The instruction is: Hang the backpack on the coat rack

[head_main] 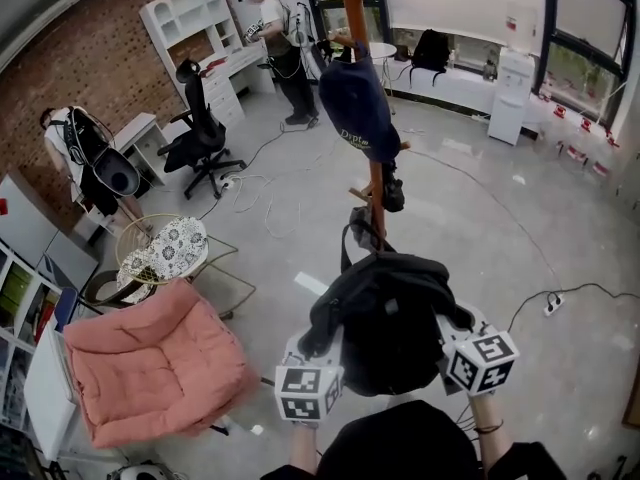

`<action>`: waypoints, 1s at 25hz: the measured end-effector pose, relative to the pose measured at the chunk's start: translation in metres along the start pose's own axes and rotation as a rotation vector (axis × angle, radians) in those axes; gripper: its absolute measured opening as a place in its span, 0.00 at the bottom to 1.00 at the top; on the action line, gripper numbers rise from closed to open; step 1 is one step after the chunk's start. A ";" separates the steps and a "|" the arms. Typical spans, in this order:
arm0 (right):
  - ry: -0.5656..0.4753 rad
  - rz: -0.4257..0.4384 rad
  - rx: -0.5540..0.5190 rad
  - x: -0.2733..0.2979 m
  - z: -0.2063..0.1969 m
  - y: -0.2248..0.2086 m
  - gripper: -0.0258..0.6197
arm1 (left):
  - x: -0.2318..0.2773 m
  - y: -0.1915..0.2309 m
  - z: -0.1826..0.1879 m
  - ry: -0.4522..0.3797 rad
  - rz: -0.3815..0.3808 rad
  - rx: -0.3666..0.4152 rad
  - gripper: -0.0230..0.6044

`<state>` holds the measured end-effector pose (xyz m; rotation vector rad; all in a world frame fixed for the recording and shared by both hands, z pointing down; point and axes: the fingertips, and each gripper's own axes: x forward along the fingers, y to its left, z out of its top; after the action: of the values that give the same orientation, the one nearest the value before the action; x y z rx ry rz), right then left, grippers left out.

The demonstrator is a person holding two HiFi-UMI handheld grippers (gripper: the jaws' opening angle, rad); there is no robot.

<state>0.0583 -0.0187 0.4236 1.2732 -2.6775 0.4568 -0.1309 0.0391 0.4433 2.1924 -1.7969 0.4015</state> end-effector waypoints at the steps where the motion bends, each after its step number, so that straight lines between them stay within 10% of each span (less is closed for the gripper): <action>1: -0.001 -0.003 0.002 0.004 0.001 -0.001 0.10 | 0.004 0.003 0.002 0.002 -0.003 0.002 0.23; 25: 0.086 0.003 0.071 0.130 0.001 -0.079 0.10 | 0.147 0.051 0.011 0.139 -0.012 -0.038 0.22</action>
<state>0.0375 -0.1607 0.4727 1.2386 -2.6141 0.5972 -0.1526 -0.1071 0.4917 2.0938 -1.7031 0.4998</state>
